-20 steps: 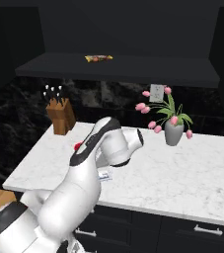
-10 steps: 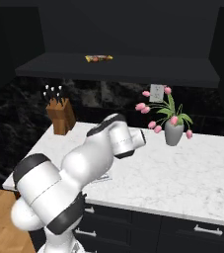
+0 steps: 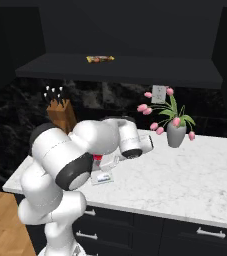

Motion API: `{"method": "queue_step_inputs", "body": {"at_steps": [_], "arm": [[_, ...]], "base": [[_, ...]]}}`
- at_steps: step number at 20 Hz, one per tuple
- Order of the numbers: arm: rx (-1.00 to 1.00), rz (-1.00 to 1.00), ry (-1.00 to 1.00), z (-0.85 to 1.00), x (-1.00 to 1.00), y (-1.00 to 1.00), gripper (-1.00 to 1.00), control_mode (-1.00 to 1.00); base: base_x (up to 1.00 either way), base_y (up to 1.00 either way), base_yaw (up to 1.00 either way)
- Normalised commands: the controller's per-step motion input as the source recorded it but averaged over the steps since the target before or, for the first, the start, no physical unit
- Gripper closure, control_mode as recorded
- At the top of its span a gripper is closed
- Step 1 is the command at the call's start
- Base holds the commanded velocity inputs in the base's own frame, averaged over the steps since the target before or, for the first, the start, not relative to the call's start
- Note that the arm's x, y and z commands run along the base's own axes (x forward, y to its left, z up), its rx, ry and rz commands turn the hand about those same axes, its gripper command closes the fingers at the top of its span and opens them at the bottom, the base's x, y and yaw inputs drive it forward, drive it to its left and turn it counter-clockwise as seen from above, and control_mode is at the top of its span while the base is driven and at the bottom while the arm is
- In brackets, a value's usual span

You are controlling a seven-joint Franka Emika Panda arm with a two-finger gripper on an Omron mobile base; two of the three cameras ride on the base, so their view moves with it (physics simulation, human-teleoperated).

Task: Pick the jam and place it on the digital scale for weighing, and close the cabinet.

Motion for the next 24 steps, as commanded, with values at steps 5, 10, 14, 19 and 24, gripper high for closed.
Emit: {"method": "queue_step_inputs", "body": {"at_steps": [5, 10, 14, 19, 24], "arm": [[0.00, 0.00, 0.00, -0.28, 0.38, 0.00, 1.00, -1.00], [0.00, 0.00, 0.00, -0.38, 0.39, 0.00, 1.00, -1.00], [0.00, 0.00, 0.00, -0.29, 0.33, 0.00, 1.00, -1.00], [0.00, 0.00, -0.02, -0.35, 0.03, 0.19, -1.00, -1.00], [-0.02, 0.00, -0.08, -0.26, -0.09, 0.35, -1.00, -1.00]], "base": [[0.00, 0.00, 0.00], [0.00, 0.00, 0.00], [0.00, 0.00, 0.00], [0.00, 0.00, 0.00], [0.00, 0.00, 0.00]]}}
